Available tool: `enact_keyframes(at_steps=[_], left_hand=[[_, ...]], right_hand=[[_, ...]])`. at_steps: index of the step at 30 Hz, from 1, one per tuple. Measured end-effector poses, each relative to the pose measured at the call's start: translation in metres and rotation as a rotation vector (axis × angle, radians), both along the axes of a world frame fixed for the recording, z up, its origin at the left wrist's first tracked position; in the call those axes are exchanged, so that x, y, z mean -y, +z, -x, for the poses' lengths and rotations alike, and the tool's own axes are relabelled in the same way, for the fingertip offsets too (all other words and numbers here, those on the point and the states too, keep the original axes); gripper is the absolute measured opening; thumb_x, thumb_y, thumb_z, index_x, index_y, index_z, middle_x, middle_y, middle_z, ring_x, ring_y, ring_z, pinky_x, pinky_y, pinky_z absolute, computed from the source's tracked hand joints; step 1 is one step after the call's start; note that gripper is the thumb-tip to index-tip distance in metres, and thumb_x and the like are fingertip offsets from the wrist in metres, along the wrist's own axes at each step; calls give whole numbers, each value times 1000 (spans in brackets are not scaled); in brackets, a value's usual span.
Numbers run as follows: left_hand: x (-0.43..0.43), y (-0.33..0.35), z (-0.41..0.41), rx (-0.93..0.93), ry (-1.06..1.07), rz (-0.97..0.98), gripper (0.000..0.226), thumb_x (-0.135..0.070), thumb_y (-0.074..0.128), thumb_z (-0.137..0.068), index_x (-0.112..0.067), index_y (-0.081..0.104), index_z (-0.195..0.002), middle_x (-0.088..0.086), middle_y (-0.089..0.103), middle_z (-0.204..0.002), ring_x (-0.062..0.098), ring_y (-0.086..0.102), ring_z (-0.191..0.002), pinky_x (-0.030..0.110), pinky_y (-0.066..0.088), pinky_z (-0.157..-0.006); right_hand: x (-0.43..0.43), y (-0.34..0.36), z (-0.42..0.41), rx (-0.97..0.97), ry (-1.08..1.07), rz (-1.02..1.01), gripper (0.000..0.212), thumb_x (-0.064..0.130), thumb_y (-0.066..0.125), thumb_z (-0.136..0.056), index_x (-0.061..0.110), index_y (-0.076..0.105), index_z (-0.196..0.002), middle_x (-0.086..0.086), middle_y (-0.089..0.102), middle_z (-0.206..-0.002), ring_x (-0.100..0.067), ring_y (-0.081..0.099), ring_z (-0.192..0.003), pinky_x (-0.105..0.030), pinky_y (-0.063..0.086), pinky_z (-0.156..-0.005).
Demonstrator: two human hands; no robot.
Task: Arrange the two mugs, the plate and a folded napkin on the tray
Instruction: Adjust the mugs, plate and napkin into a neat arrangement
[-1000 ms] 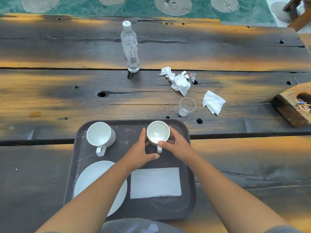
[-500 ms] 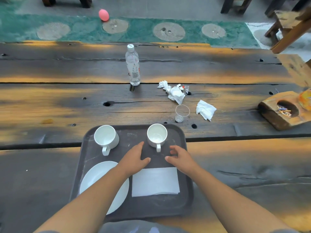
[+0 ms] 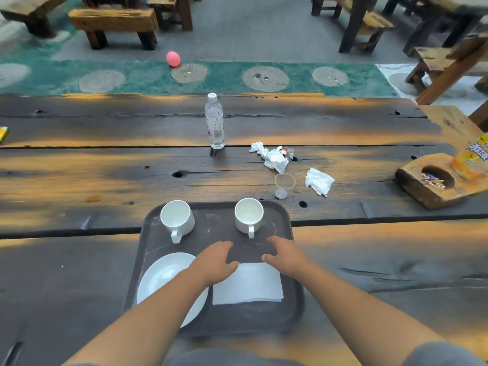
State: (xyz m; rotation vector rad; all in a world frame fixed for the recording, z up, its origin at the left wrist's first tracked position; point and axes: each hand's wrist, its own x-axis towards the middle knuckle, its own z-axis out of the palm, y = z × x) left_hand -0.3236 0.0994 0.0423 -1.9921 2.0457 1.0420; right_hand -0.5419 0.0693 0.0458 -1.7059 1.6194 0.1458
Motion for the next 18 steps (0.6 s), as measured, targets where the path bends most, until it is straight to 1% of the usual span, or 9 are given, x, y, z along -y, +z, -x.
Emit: enact_keyframes(at_steps=[2, 4, 7, 8, 10, 13, 16, 18], left_hand=[[-6, 1, -7, -18, 26, 3, 64, -43, 55, -96, -16, 38, -152, 3, 46, -152, 21, 46, -138, 33, 40, -109], [-13, 1, -17, -14, 41, 1, 65, -43, 56, -96, -17, 37, -153, 2, 45, -153, 20, 46, -138, 33, 40, -109], [-24, 0, -35, 4, 65, 5, 61, -43, 57, -95, -17, 41, -149, 3, 50, -149, 20, 54, -129, 34, 45, -105], [-27, 0, -41, 10, 75, 8, 60, -43, 57, -95, -17, 43, -147, 3, 51, -147, 21, 53, -129, 35, 45, -105], [-35, -1, -54, 14, 98, 15, 59, -43, 58, -95, -17, 44, -147, 2, 51, -148, 21, 50, -134, 34, 42, -107], [-46, -4, -75, 10, 121, 21, 58, -43, 57, -96, -18, 45, -146, 1, 50, -150, 21, 47, -137, 34, 39, -111], [-55, -7, -98, 9, 135, 11, 63, -44, 56, -97, -19, 39, -152, -1, 43, -157, 19, 40, -143, 32, 33, -116], [-60, -8, -114, 20, 136, 12, 64, -45, 55, -97, -20, 37, -153, -3, 41, -158, 18, 39, -144, 32, 33, -115]], right_hand=[[-4, -2, -5, 25, -10, -4, 65, 39, 62, -95, 17, 40, -152, -4, 52, -151, -24, 53, -135, -33, 46, -103], [-10, -3, -13, 50, -3, -15, 65, 40, 62, -95, 17, 40, -152, -4, 52, -151, -23, 53, -134, -32, 46, -101], [-19, -6, -30, 78, 38, -36, 66, 38, 62, -96, 15, 39, -153, -6, 50, -154, -23, 50, -138, -34, 45, -107], [-21, -7, -37, 81, 50, -41, 66, 37, 62, -96, 14, 40, -153, -6, 49, -154, -23, 49, -139, -35, 44, -110], [-26, -8, -51, 78, 71, -48, 66, 36, 61, -96, 14, 40, -153, -6, 48, -155, -23, 48, -141, -36, 43, -112], [-34, -11, -74, 74, 106, -44, 64, 36, 61, -95, 15, 41, -152, -5, 49, -154, -23, 48, -139, -32, 42, -108], [-40, -15, -97, 83, 122, -51, 64, 36, 63, -94, 15, 43, -151, -5, 51, -151, -24, 50, -137, -33, 43, -108], [-42, -17, -111, 75, 128, -52, 64, 36, 64, -94, 15, 44, -150, -6, 52, -149, -25, 52, -135, -35, 45, -107]])
